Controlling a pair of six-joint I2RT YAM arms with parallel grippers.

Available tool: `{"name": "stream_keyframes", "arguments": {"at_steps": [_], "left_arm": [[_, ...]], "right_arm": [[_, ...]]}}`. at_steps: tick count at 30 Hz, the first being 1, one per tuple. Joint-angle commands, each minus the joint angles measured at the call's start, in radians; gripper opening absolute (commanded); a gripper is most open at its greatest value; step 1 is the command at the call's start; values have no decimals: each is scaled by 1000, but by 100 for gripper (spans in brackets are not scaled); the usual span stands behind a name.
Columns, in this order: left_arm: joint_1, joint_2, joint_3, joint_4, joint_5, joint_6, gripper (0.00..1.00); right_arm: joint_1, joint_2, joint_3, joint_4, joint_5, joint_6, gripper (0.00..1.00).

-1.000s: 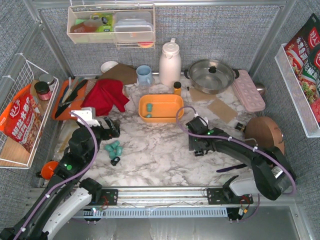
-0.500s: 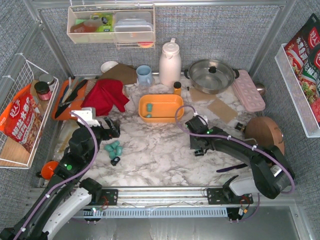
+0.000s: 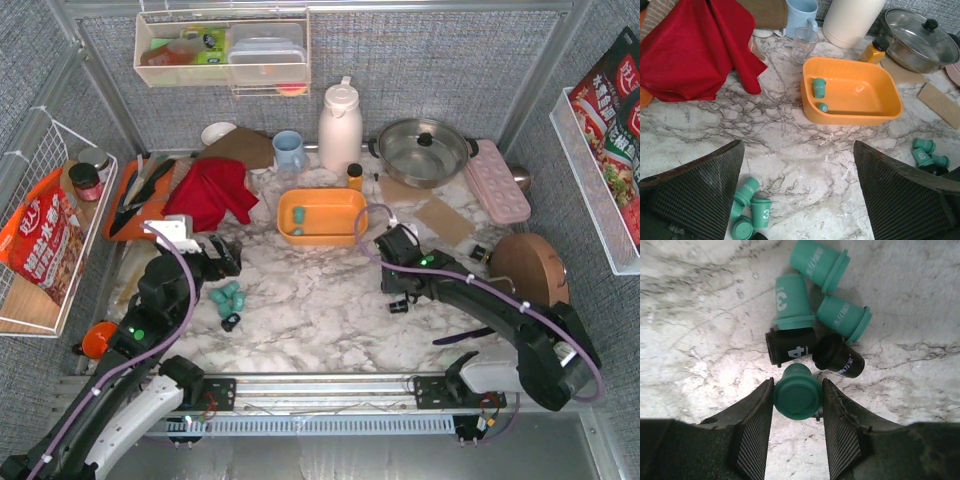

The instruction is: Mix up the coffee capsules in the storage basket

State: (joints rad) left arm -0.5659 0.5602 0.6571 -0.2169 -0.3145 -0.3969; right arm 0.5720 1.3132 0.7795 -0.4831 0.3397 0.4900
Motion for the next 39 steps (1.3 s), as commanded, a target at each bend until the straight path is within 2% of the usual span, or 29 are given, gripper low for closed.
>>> {"name": "stream_keyframes", "arguments": {"at_steps": [1, 5, 12, 15, 19, 24, 29, 31, 35, 39], "left_arm": [[0, 1, -7, 34, 38, -6, 99], [1, 12, -15, 87, 104, -19, 99], [-7, 109, -56, 311, 279, -69, 99], [-68, 193, -65, 456, 263, -50, 99], [-237, 340, -93, 695, 166, 143, 99], [-297, 545, -246, 1186, 374, 469, 99], [-299, 754, -288, 1439, 556, 713, 100], [-298, 830, -291, 1522, 644, 769, 99], [-300, 969, -274, 1650, 748, 845, 92], [-314, 1073, -255, 1833, 739, 849, 87]], "right_arm": [[2, -64, 53, -69, 10, -40, 38], [1, -151, 110, -110, 0, -89, 36], [2, -255, 251, -102, -62, -208, 34], [2, -266, 300, -89, -96, -236, 34], [2, -283, 313, -39, -160, -244, 34], [2, -293, 282, 21, -256, -237, 34], [2, -293, 263, 46, -365, -241, 34], [2, -296, 257, 50, -402, -233, 34], [2, -310, 230, 83, -478, -191, 34], [2, -320, 185, 123, -555, -143, 34]]}}
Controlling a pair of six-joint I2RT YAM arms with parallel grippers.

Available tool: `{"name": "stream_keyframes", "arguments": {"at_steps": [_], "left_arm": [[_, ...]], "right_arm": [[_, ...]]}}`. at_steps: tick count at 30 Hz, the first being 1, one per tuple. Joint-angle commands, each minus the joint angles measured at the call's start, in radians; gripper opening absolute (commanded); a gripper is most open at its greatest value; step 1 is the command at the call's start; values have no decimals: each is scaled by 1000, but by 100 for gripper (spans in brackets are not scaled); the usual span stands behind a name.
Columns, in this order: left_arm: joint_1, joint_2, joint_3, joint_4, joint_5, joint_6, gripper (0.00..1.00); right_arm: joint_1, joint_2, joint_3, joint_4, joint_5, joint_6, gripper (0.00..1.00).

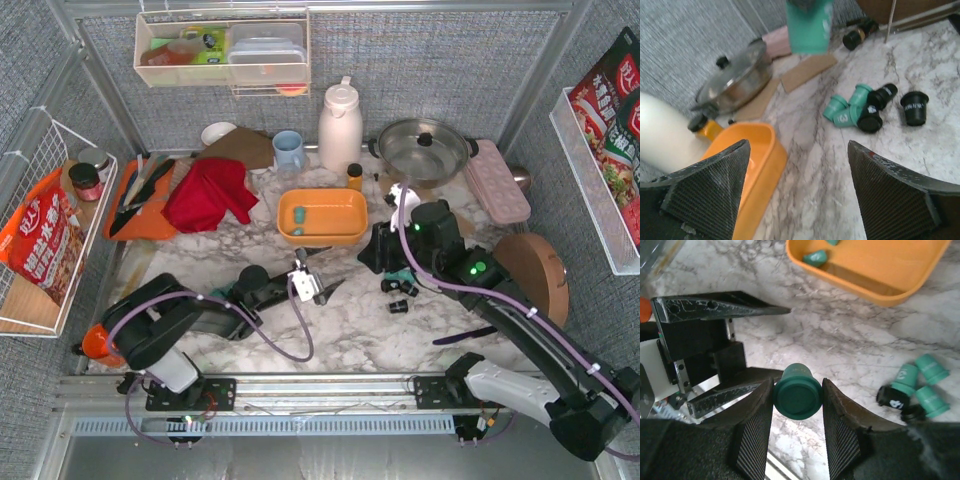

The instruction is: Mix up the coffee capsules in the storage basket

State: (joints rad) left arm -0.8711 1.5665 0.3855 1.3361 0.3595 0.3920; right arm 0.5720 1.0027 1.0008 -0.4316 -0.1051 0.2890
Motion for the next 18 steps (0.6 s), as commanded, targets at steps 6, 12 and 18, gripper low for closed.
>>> {"name": "stream_keyframes", "arguments": {"at_steps": [6, 12, 18], "left_arm": [[-28, 114, 59, 303, 55, 79, 83], [-42, 124, 73, 304, 96, 58, 82], [-51, 122, 68, 304, 137, 12, 80]], "right_arm": [[2, -19, -71, 77, -156, 93, 34], [2, -44, -98, 106, -146, 106, 34], [2, -55, -90, 120, -134, 108, 34]]}}
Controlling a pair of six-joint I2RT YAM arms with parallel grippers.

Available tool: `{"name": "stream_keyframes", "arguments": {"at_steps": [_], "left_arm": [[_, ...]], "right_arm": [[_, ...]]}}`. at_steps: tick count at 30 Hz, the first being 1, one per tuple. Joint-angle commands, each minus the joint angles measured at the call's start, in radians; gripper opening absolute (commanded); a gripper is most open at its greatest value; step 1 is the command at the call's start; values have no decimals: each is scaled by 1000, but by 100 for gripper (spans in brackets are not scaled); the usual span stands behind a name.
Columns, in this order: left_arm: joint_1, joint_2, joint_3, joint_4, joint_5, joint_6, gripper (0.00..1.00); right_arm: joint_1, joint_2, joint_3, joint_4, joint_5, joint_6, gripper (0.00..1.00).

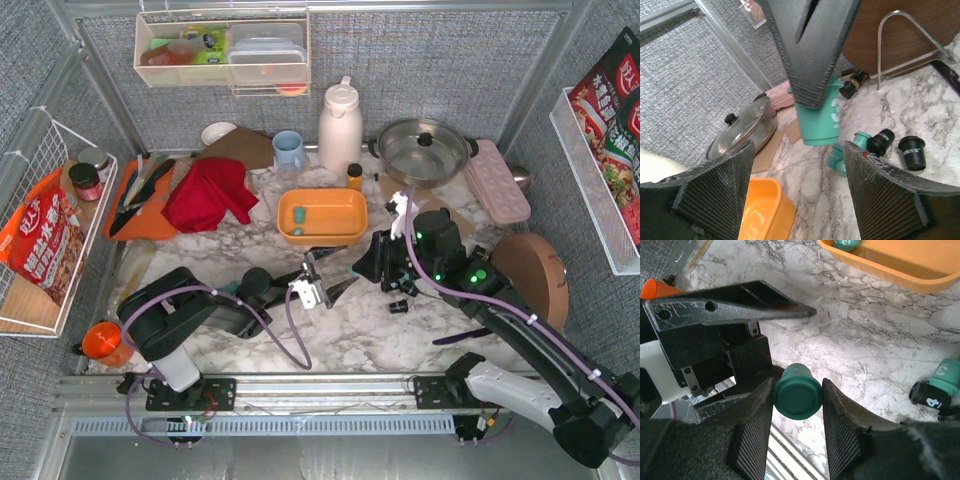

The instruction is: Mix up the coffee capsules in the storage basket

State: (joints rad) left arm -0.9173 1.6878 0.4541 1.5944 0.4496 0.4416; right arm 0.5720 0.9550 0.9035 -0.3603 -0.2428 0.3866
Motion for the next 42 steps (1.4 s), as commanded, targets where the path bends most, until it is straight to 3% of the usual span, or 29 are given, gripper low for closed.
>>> {"name": "stream_keyframes", "arguments": {"at_steps": [1, 7, 21, 30, 42], "left_arm": [[-6, 2, -3, 45, 47, -42, 79], [-17, 3, 7, 49, 39, -62, 71], [-23, 4, 20, 50, 26, -91, 62], [-23, 10, 28, 51, 15, -105, 45], [-24, 12, 20, 52, 3, -119, 37]], "right_arm": [[2, -7, 6, 51, 6, 11, 34], [2, 14, -10, 73, 11, 21, 34], [3, 30, -12, 85, 9, 24, 34], [3, 34, -11, 80, 7, 23, 38], [1, 19, 22, 34, 27, -12, 78]]}}
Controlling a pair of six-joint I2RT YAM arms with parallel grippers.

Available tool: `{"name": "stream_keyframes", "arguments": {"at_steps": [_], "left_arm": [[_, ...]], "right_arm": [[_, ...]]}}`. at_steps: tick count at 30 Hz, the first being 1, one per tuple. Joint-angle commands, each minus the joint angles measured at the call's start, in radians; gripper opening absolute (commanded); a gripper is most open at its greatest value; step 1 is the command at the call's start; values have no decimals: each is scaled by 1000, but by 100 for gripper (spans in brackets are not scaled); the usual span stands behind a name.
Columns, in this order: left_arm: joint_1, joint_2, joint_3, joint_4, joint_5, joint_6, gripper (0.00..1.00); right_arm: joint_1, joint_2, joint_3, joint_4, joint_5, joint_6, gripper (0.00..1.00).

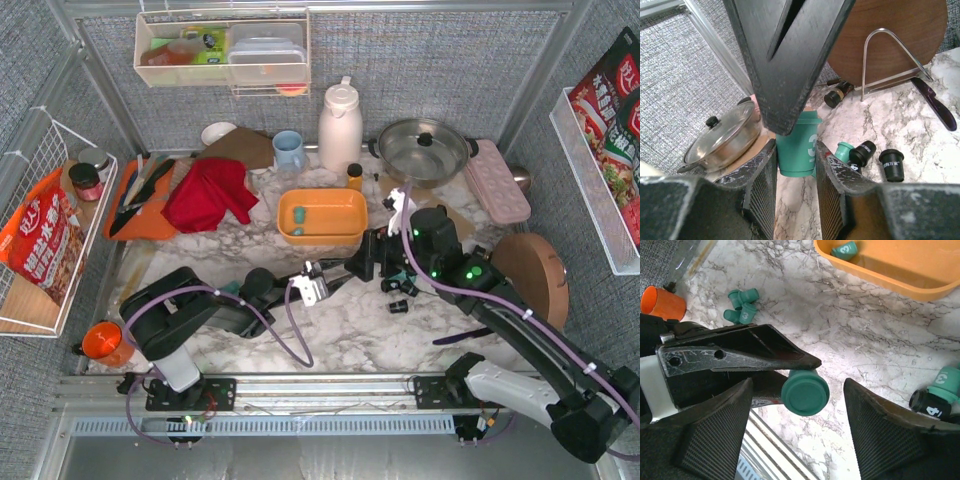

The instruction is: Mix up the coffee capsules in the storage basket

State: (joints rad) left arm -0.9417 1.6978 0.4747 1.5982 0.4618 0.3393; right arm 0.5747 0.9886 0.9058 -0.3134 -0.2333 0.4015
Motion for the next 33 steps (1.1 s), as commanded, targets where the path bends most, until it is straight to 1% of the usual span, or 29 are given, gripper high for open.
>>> {"name": "stream_keyframes", "arguments": {"at_steps": [1, 4, 6, 8, 9, 11, 13, 15, 19, 23, 27, 30, 33], "left_arm": [[1, 3, -3, 48, -14, -17, 37], [1, -1, -12, 49, -48, -20, 37], [2, -7, -20, 51, -122, -35, 37], [5, -7, -25, 50, -259, -63, 37], [11, -5, -22, 47, -368, -84, 37], [40, -3, -11, 27, -508, -136, 41], [78, -17, 12, -42, -606, -210, 42], [117, -44, 49, -192, -676, -296, 41], [179, -85, 167, -513, -741, -448, 42], [207, -70, 298, -795, -793, -539, 43], [230, -27, 378, -930, -801, -609, 44], [250, 13, 434, -1015, -797, -657, 45], [262, 45, 476, -1061, -793, -672, 47]], "right_arm": [[-1, -21, 25, -21, 30, -34, 79], [-1, -48, 41, -52, 89, -74, 79], [-1, -65, 49, -75, 149, -103, 79], [-1, -81, 46, -88, 225, -124, 80], [-1, -90, 41, -91, 266, -131, 80], [-1, -104, 30, -95, 339, -141, 80], [-1, -116, 16, -95, 372, -146, 80], [-2, -122, 3, -92, 384, -149, 80], [-1, -121, -24, -89, 416, -162, 80], [-2, -98, -77, -54, 549, -168, 80], [-9, -49, -127, -16, 667, -153, 81], [-15, -6, -142, -13, 688, -123, 80], [-15, 30, -149, -20, 683, -105, 80]]}}
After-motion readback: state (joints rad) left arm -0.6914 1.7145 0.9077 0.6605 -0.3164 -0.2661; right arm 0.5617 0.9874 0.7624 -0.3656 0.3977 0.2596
